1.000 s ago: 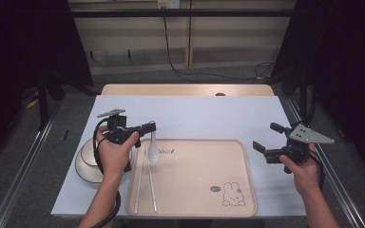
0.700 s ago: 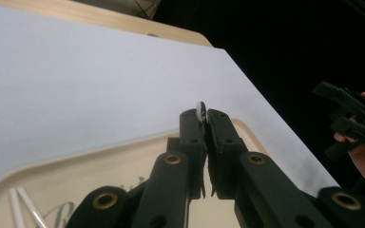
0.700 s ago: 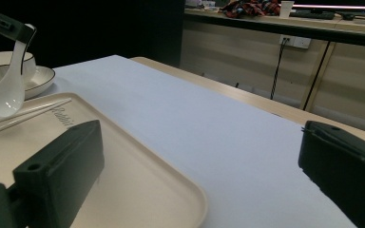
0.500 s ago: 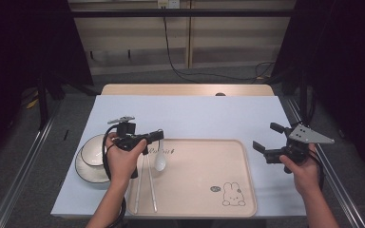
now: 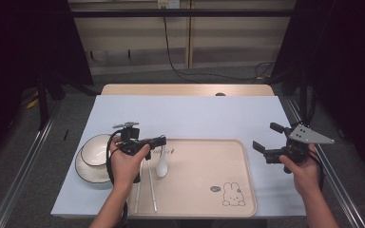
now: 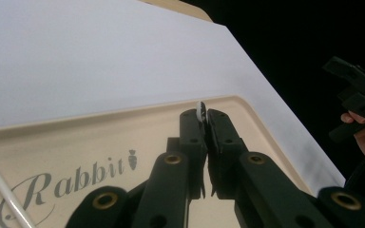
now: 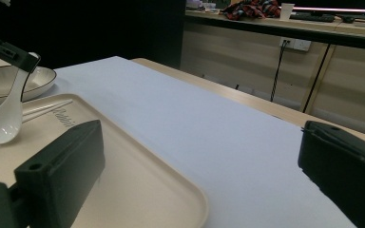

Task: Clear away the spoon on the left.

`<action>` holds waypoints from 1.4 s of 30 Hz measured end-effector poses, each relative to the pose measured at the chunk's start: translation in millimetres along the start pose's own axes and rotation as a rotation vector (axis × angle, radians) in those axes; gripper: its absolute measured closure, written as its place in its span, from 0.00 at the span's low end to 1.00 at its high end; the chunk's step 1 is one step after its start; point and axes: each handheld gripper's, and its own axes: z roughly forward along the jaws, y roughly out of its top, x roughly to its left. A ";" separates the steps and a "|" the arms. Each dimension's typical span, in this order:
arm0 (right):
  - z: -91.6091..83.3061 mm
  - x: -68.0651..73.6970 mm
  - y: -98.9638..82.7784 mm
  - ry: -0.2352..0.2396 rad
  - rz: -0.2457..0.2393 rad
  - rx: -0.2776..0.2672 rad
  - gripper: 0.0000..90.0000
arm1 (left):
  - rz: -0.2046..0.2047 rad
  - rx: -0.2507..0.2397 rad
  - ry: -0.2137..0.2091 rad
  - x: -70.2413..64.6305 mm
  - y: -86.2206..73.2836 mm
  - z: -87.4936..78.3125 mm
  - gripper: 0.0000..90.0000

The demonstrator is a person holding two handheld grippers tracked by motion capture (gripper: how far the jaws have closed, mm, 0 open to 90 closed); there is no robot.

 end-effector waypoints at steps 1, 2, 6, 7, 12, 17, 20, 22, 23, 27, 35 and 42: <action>0.1 -0.3 -0.1 0.003 -0.003 0.003 0.01 | -0.009 0.005 0.005 0.3 -1.2 0.7 0.96; 0.4 -0.4 0.0 0.004 -0.003 0.002 0.01 | -0.002 0.014 0.002 1.4 -1.6 0.6 0.96; 1.5 -0.5 0.0 0.006 -0.007 0.004 0.01 | -0.019 0.017 -0.013 3.8 -4.1 1.3 0.96; 1.6 -0.5 0.1 0.004 -0.008 0.006 0.01 | -0.022 0.018 -0.015 4.1 -4.2 1.3 0.95; 1.5 -0.7 -0.1 0.004 -0.005 0.005 0.01 | -0.027 0.012 -0.018 5.5 -5.7 2.8 0.95; 2.2 -0.8 -0.5 -0.001 -0.004 0.012 0.01 | -0.015 0.031 0.007 10.6 -9.7 6.2 0.94; 2.9 -0.9 -0.9 0.007 -0.007 0.013 0.01 | -0.027 0.028 0.011 14.8 -10.5 5.6 0.93; 2.9 -0.8 -1.0 0.004 -0.009 0.022 0.01 | -0.031 0.026 0.015 17.3 -11.0 5.8 0.93; 3.2 -1.0 -0.9 0.003 -0.012 0.021 0.01 | -0.036 0.022 0.018 18.9 -11.6 6.6 0.93; 3.0 -1.2 -0.6 0.003 -0.015 0.018 0.01 | -0.041 0.028 0.041 23.5 -12.3 8.5 0.91; 5.0 -0.6 -1.1 0.010 -0.022 0.029 0.01 | -0.051 0.038 0.084 30.9 -13.9 15.1 0.88; 4.1 -1.8 -0.8 0.018 -0.021 0.030 0.01 | -0.024 0.065 0.135 33.2 -13.7 23.1 0.83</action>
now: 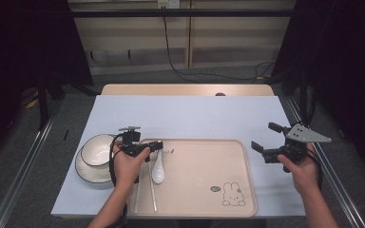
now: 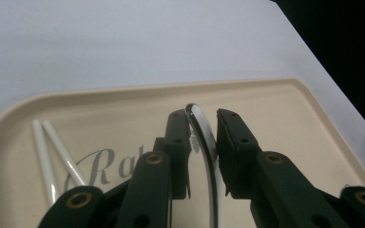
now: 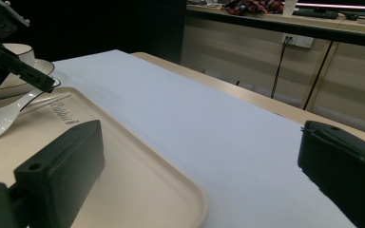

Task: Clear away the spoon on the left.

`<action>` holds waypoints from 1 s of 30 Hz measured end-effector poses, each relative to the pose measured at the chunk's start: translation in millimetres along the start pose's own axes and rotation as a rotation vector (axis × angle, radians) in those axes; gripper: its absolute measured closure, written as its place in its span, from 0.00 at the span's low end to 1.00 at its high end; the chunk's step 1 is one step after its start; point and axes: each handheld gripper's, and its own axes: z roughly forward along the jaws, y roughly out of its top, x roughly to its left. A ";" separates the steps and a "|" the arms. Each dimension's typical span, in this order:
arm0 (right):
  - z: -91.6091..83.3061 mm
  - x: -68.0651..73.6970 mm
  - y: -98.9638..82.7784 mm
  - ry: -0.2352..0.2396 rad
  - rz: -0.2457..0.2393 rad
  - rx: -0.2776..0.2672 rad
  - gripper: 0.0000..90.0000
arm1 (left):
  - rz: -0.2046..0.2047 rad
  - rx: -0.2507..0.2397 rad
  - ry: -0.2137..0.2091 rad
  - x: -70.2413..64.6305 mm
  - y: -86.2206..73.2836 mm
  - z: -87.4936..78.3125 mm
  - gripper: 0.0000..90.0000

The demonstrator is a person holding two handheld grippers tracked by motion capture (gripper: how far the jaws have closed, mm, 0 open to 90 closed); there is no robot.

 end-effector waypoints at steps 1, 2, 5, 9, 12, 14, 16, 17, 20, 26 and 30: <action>0.3 -0.2 -0.3 -0.003 -0.005 -0.001 0.01 | -0.002 -0.005 0.003 -0.4 0.0 2.0 0.82; 0.9 0.0 -0.5 -0.006 -0.006 -0.003 0.01 | 0.004 0.008 0.002 0.5 0.0 3.2 0.82; 1.2 0.5 -0.3 -0.001 -0.003 0.001 0.01 | 0.000 0.018 0.009 0.8 -0.3 6.6 0.81; 1.3 0.1 -0.1 0.003 -0.004 0.002 0.01 | 0.010 0.012 0.035 1.7 -0.3 9.1 0.79; 0.6 0.5 0.2 -0.002 -0.003 0.000 0.01 | 0.028 0.016 0.047 0.6 0.5 8.8 0.78; 0.3 0.8 0.3 -0.009 -0.001 -0.004 0.01 | 0.028 0.008 0.052 -0.5 1.1 8.3 0.78; 0.0 0.4 0.4 -0.001 -0.003 -0.004 0.01 | 0.043 -0.001 0.061 -0.3 2.2 7.1 0.75; -0.1 0.3 0.6 0.005 -0.002 0.000 0.01 | 0.035 -0.009 0.059 -0.9 3.0 6.2 0.73; 0.7 0.8 0.2 -0.002 0.000 -0.004 0.01 | 0.061 -0.026 0.073 -2.6 6.4 1.7 0.67; -0.1 0.3 0.7 -0.013 -0.003 -0.014 0.01 | 0.110 -0.064 0.110 -8.3 15.6 -8.4 0.45; -1.4 0.3 0.8 -0.016 -0.002 -0.014 0.01 | 0.140 -0.065 0.138 -11.0 21.9 -17.4 0.31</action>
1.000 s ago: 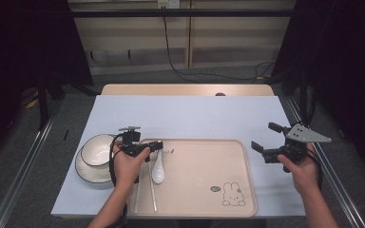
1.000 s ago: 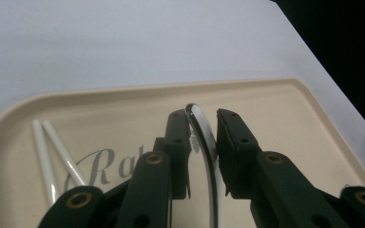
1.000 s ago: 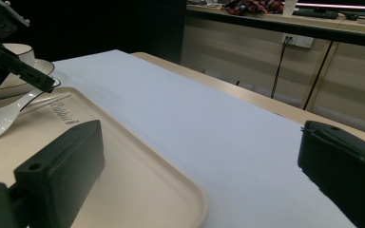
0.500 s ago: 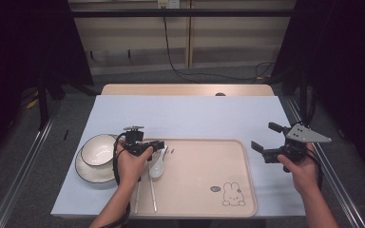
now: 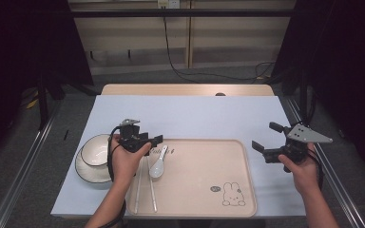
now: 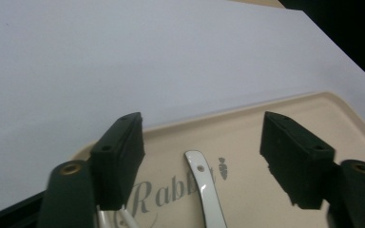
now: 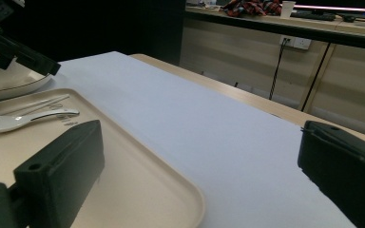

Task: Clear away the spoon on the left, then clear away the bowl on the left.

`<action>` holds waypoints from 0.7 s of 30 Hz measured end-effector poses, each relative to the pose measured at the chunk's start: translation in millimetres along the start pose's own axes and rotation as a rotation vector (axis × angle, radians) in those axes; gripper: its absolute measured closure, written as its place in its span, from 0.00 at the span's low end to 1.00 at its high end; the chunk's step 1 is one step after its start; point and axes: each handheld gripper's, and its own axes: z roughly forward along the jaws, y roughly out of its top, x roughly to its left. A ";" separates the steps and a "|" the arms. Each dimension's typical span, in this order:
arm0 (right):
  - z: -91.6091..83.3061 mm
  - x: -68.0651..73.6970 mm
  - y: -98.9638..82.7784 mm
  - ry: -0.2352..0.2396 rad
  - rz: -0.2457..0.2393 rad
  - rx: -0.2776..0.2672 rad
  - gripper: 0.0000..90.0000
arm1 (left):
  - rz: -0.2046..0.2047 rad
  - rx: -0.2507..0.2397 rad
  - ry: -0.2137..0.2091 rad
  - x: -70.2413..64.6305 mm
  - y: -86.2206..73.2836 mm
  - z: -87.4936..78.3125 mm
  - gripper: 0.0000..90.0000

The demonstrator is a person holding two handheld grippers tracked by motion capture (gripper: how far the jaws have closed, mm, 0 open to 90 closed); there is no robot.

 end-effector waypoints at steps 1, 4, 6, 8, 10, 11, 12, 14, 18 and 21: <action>-0.2 -0.1 0.0 0.003 0.000 -0.001 0.01 | 0.011 0.000 0.014 0.3 1.7 -2.8 0.29; 0.0 0.0 0.1 -0.001 0.002 0.001 0.01 | 0.029 0.003 0.031 4.0 6.3 -11.3 0.25; 0.0 0.1 0.5 -0.003 -0.002 0.000 0.01 | 0.032 0.006 0.028 7.2 9.6 -16.8 0.24; 0.0 -0.1 0.9 -0.006 -0.001 -0.001 0.01 | 0.034 0.004 0.029 10.1 12.1 -21.4 0.22; -0.3 0.2 1.1 -0.006 -0.002 0.001 0.01 | 0.048 0.003 0.034 12.7 14.6 -26.1 0.21; -0.1 0.2 1.1 -0.001 -0.005 -0.003 0.01 | 0.052 0.010 0.038 14.9 15.7 -29.1 0.21; -0.4 0.5 1.3 -0.002 -0.006 -0.002 0.01 | 0.052 0.011 0.036 16.2 16.5 -30.8 0.20; -1.0 0.4 1.5 -0.003 -0.003 -0.003 0.01 | 0.050 0.007 0.043 19.4 17.9 -34.7 0.19; -0.7 0.1 1.4 -0.002 -0.002 -0.004 0.01 | 0.053 0.000 0.060 26.4 21.2 -42.8 0.18; -0.2 0.0 1.3 0.001 -0.005 -0.004 0.01 | 0.048 -0.008 0.070 30.2 23.0 -46.8 0.17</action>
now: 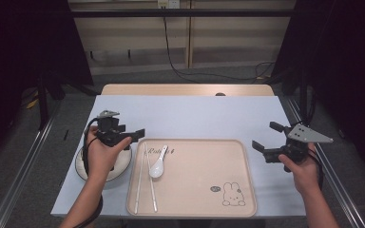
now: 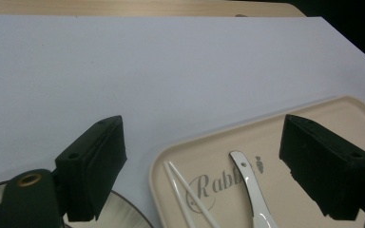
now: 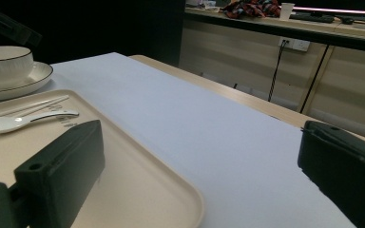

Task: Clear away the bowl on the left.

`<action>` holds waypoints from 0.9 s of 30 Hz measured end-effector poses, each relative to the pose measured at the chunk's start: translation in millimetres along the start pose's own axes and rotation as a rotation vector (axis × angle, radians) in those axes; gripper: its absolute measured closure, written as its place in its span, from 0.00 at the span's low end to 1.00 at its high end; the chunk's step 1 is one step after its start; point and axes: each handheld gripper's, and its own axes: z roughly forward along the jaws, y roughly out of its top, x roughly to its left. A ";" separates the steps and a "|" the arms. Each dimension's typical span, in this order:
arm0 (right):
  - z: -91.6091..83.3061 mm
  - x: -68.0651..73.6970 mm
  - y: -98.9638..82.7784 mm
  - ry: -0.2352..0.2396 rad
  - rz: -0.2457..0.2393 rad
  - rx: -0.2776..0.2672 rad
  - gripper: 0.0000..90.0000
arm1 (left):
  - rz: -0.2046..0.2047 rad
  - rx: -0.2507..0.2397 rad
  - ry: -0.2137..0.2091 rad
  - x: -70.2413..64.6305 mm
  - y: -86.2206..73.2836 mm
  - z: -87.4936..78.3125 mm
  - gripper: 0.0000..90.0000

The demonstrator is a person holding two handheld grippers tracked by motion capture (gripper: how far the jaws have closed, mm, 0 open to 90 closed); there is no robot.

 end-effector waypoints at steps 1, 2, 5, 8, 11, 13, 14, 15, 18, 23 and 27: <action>0.1 0.1 0.0 -0.005 0.002 0.002 0.01 | 0.007 0.009 0.001 2.9 0.3 -2.0 0.17; 0.0 0.3 0.0 -0.007 0.004 0.004 0.01 | 0.001 0.007 -0.001 4.4 0.5 -3.1 0.17; 0.2 0.1 0.1 -0.003 0.002 -0.001 0.01 | 0.006 0.010 0.012 8.8 0.6 -7.1 0.16; 0.1 0.1 0.0 -0.005 0.003 0.003 0.01 | 0.008 0.012 0.025 13.2 0.5 -11.6 0.16; 0.1 0.3 -0.1 -0.010 0.006 0.004 0.01 | 0.004 0.010 0.036 18.6 0.2 -16.6 0.16; 0.0 0.3 -0.1 -0.008 0.007 0.004 0.01 | -0.003 0.006 0.048 21.3 0.2 -19.5 0.16; 0.2 0.1 -0.1 -0.008 0.004 0.002 0.01 | 0.008 0.013 0.047 23.2 0.3 -21.1 0.16; 0.2 0.1 -0.2 -0.009 0.001 0.004 0.01 | 0.008 0.014 0.054 24.7 0.2 -22.7 0.16; 0.5 0.2 -0.2 -0.006 0.000 0.004 0.01 | 0.000 0.011 0.067 29.2 -1.0 -26.7 0.15; 0.9 -0.2 -0.4 -0.005 0.006 0.001 0.01 | 0.002 0.014 0.085 37.6 -2.6 -33.9 0.15; 1.0 0.0 -0.4 -0.003 0.005 0.002 0.01 | -0.002 0.009 0.101 43.7 -3.9 -39.0 0.15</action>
